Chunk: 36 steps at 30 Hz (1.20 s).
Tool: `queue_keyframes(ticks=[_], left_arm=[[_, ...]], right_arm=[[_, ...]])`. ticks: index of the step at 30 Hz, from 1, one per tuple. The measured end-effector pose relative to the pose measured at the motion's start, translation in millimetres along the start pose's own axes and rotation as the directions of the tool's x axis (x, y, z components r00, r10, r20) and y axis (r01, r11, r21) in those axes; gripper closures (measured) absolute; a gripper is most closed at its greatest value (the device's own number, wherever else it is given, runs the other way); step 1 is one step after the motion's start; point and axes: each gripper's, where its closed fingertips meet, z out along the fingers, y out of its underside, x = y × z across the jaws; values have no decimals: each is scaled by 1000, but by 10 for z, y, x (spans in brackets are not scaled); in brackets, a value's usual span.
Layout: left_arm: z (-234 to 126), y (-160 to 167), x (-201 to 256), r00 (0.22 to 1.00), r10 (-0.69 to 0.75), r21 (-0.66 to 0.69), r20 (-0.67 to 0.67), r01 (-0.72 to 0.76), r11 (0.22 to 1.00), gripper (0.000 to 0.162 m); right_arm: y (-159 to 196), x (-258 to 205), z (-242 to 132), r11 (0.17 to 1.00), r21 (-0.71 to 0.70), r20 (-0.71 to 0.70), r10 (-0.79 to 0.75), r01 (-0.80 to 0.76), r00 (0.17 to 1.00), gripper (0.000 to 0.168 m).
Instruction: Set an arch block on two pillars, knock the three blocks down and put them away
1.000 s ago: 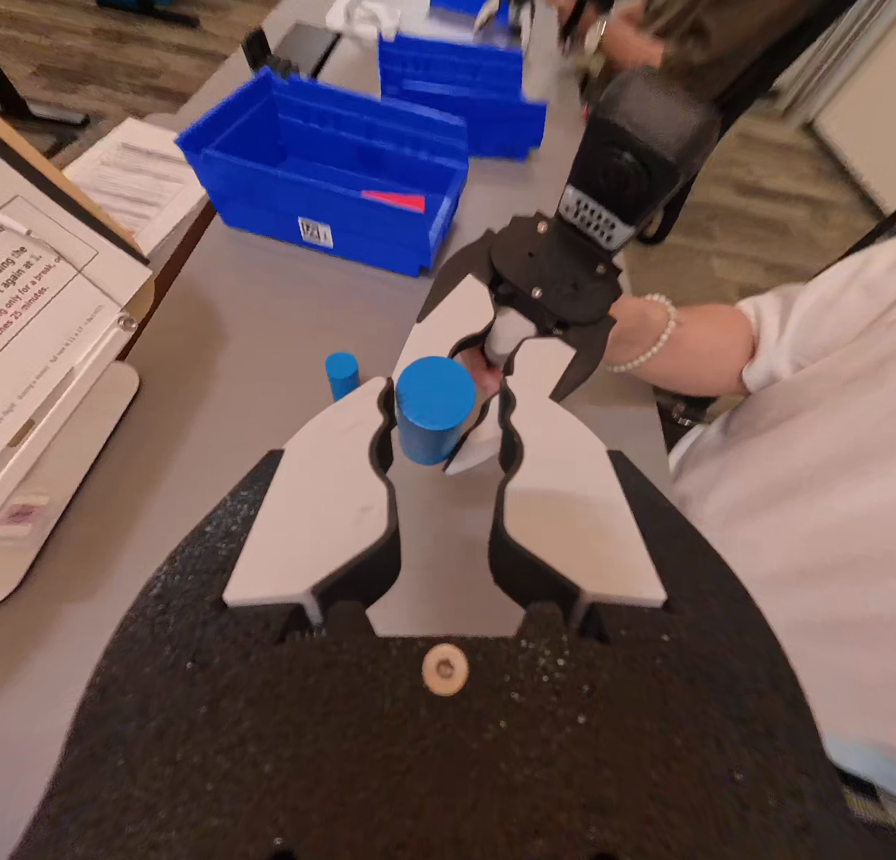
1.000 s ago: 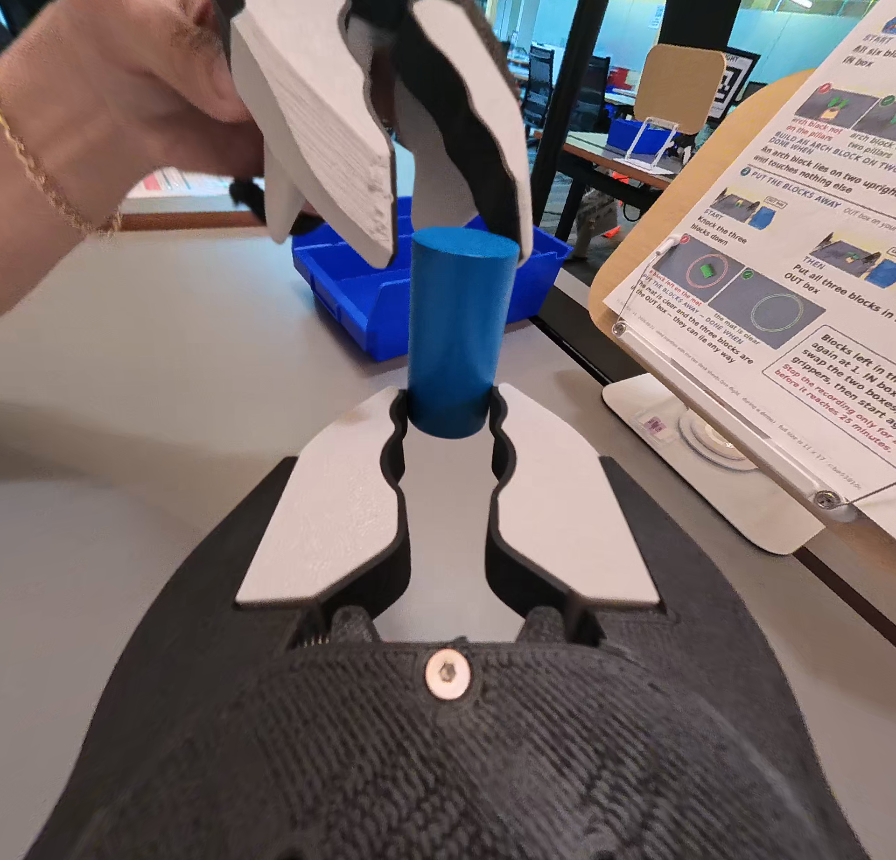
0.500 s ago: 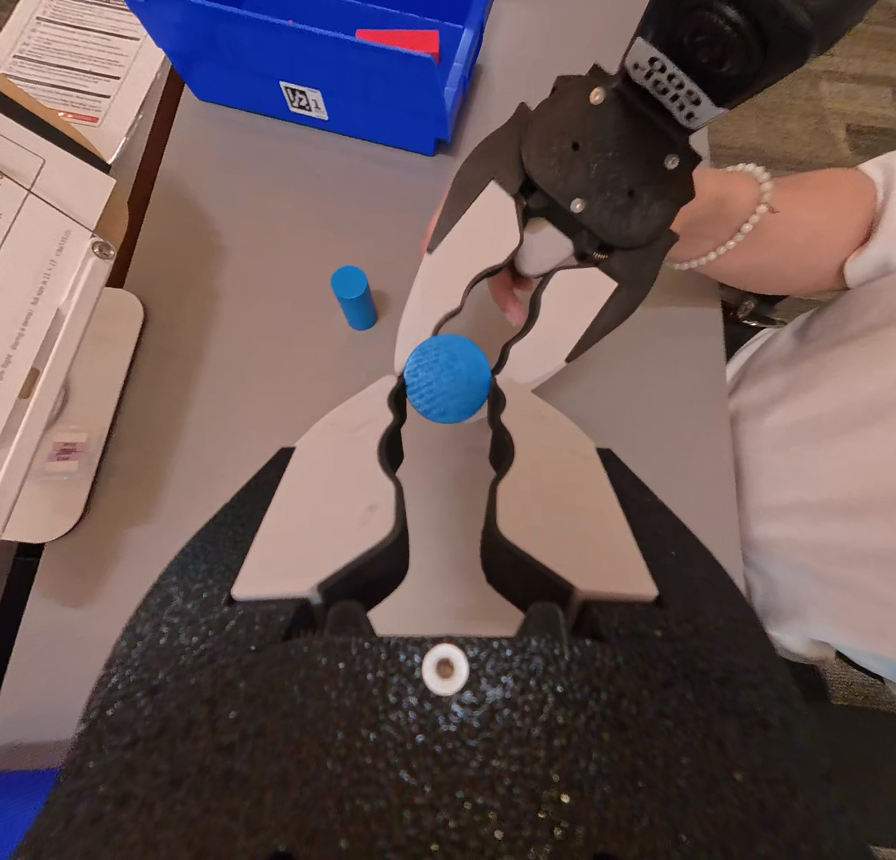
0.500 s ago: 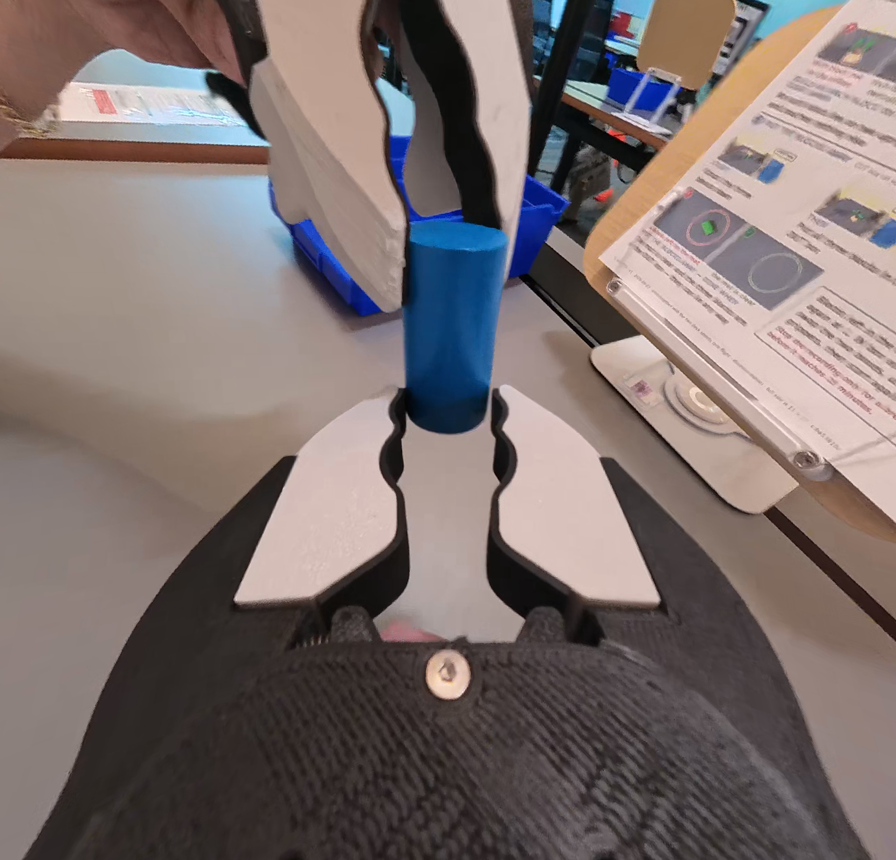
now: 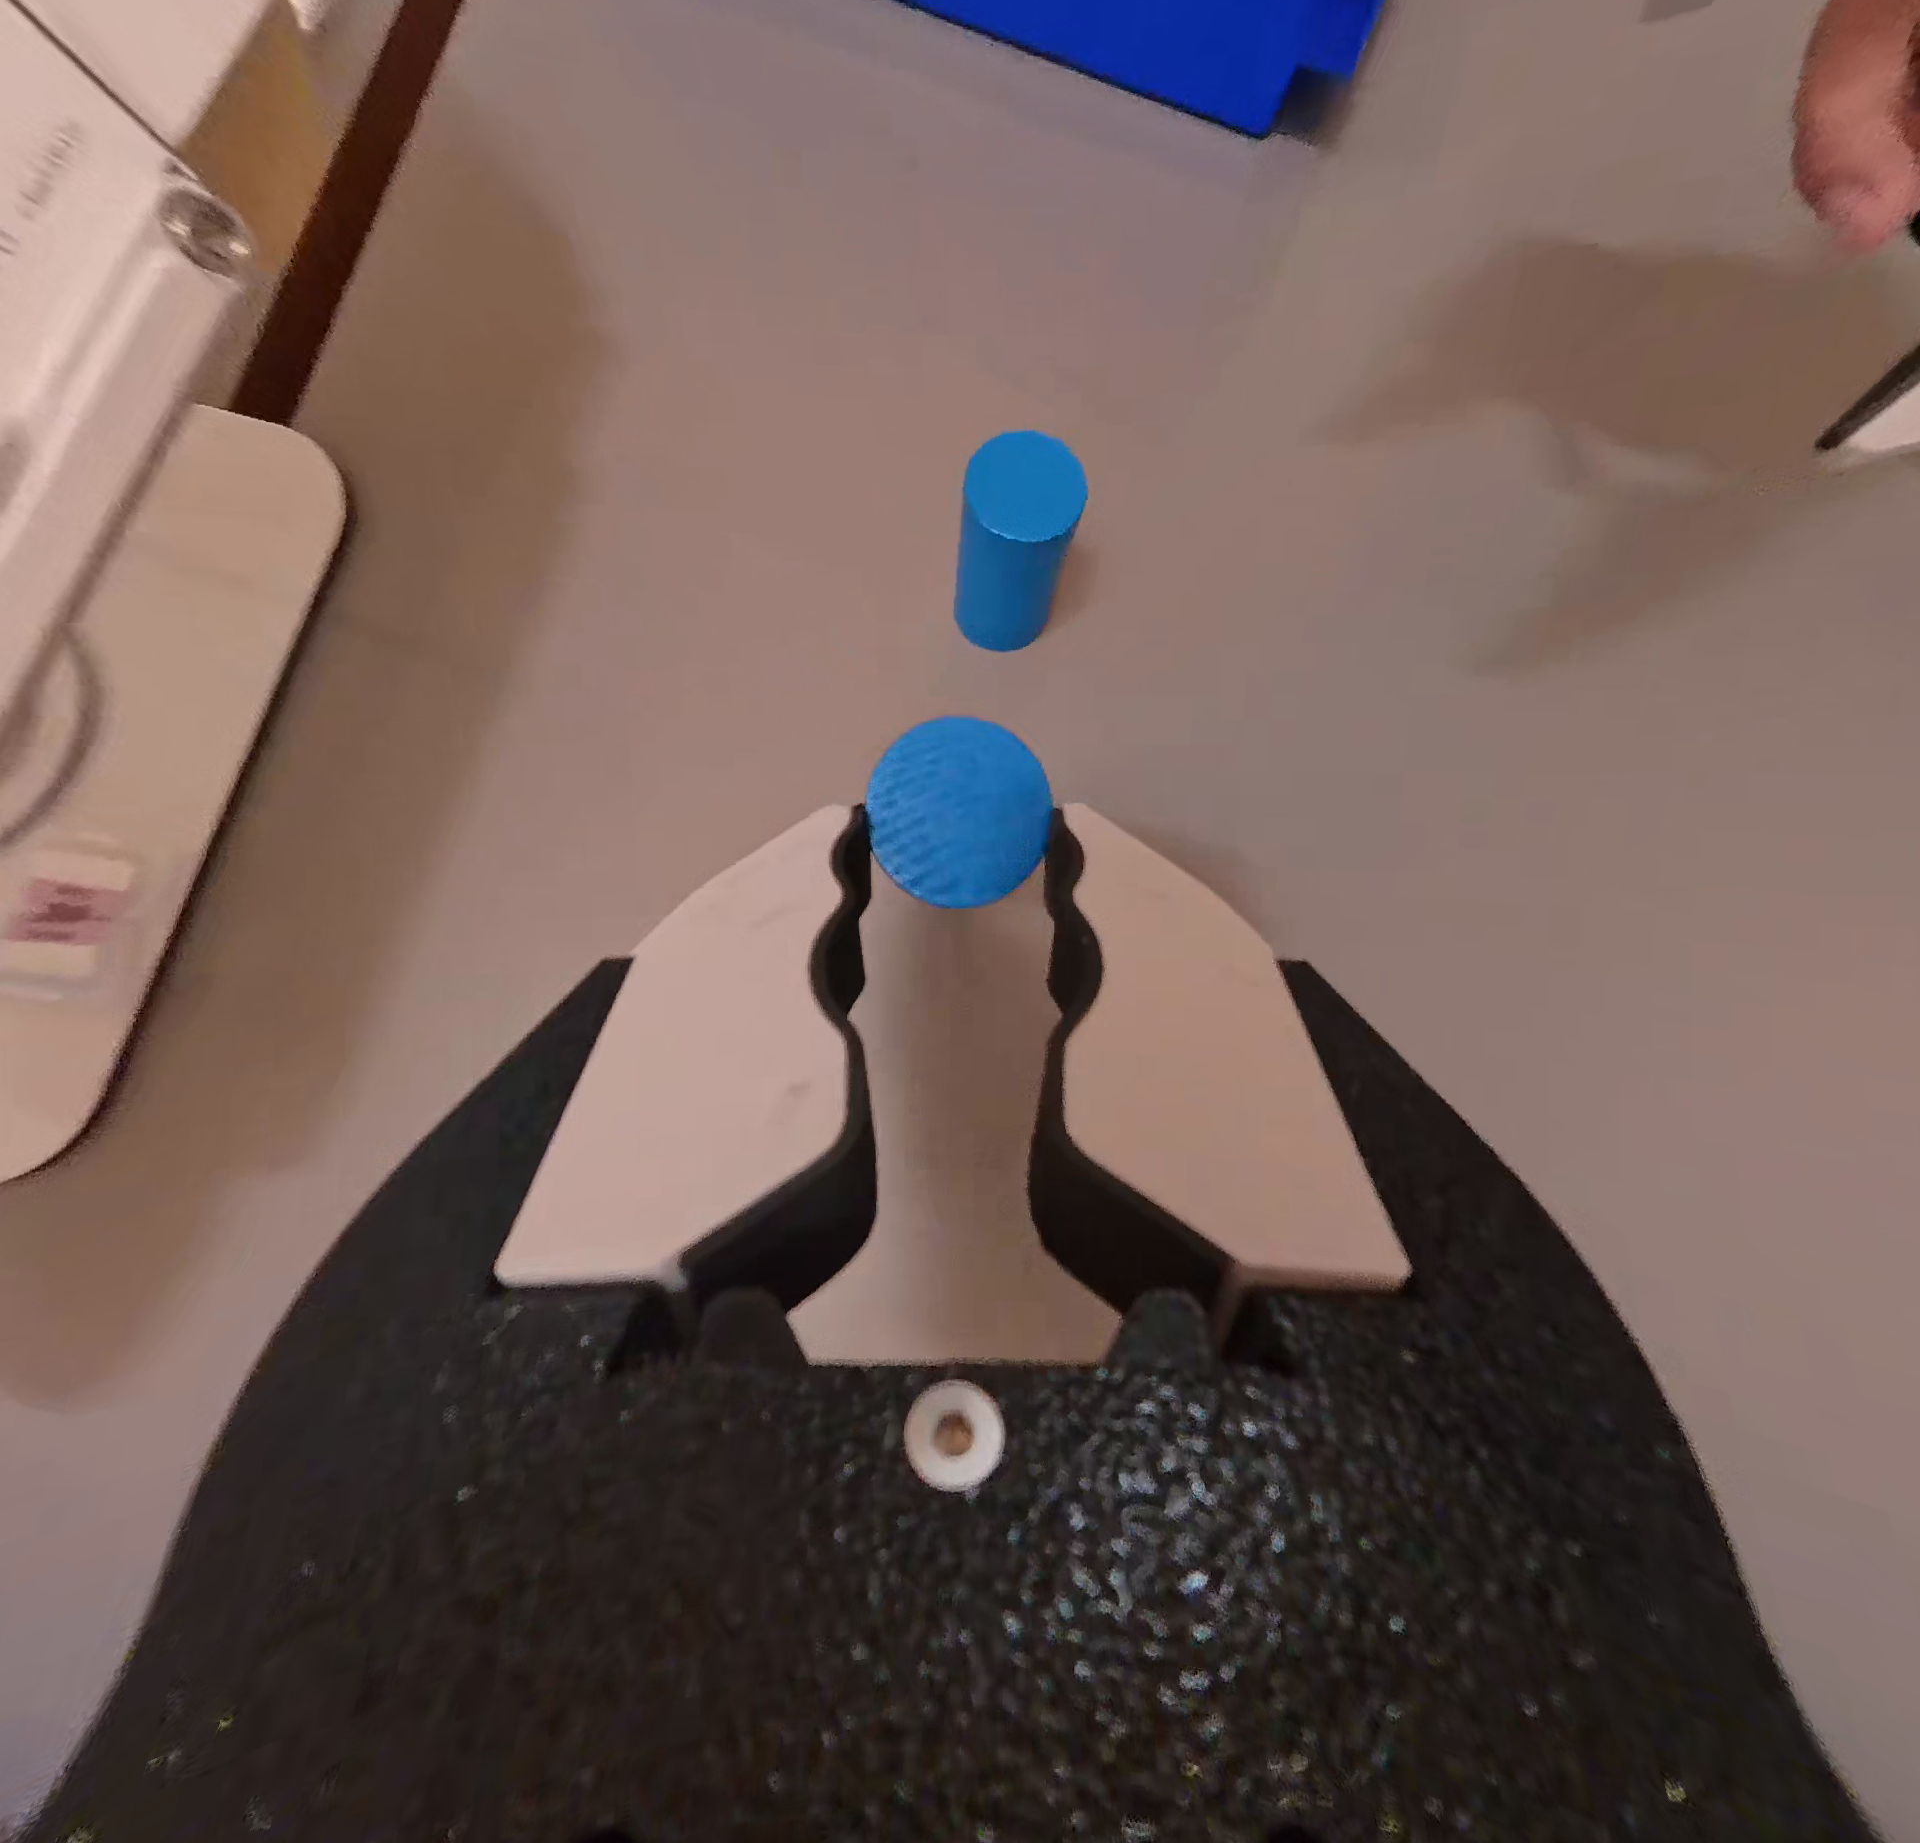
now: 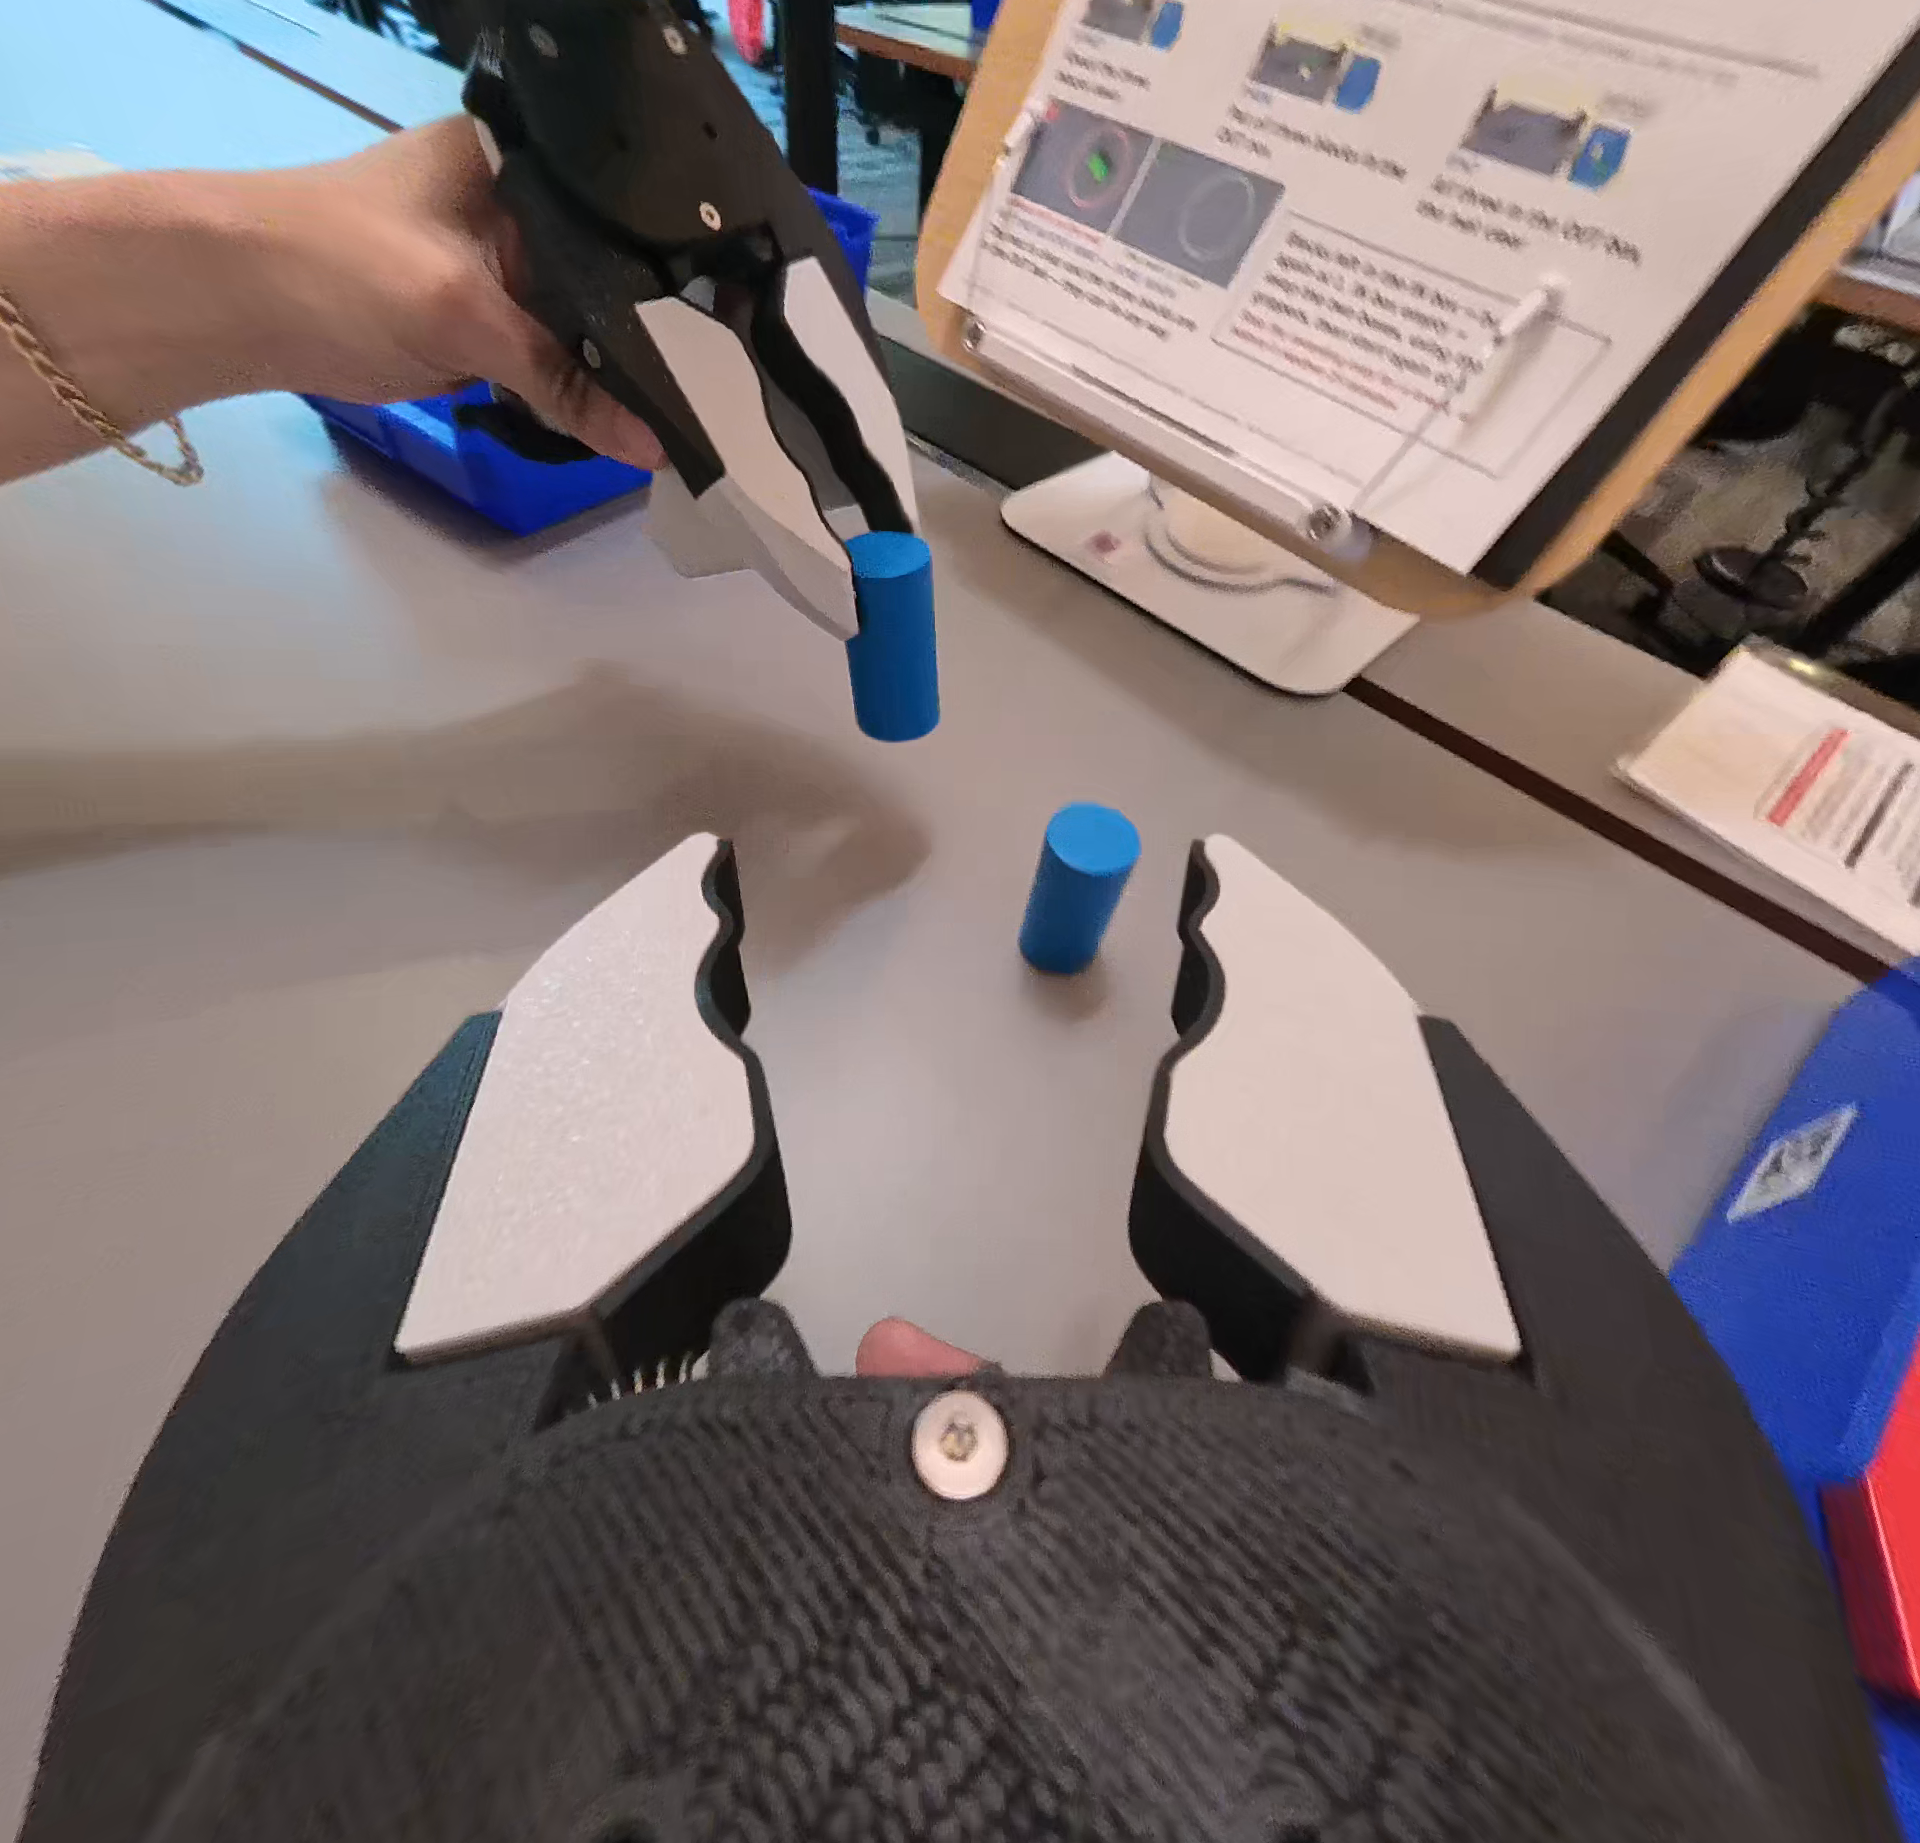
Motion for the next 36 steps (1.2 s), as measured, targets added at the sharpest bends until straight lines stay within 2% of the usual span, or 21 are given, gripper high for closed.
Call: queue_keyframes(ticks=[5,10,20,36], left_arm=[[379,82,-10,1000,-11,-53,-16,10,999,130],[549,84,-39,1000,-13,-96,-4,13,995,130],[650,93,-47,1000,-14,-139,-1,14,990,130],[580,167,-64,1000,-13,-171,24,17,985,130]], right_arm=[[192,75,-89,999,-20,-27,35,-36,999,87],[266,111,-105,998,-33,-40,45,-47,998,88],[358,104,-117,997,-58,-31,49,-51,998,89],[449,88,-121,994,-86,-25,58,-60,998,90]])
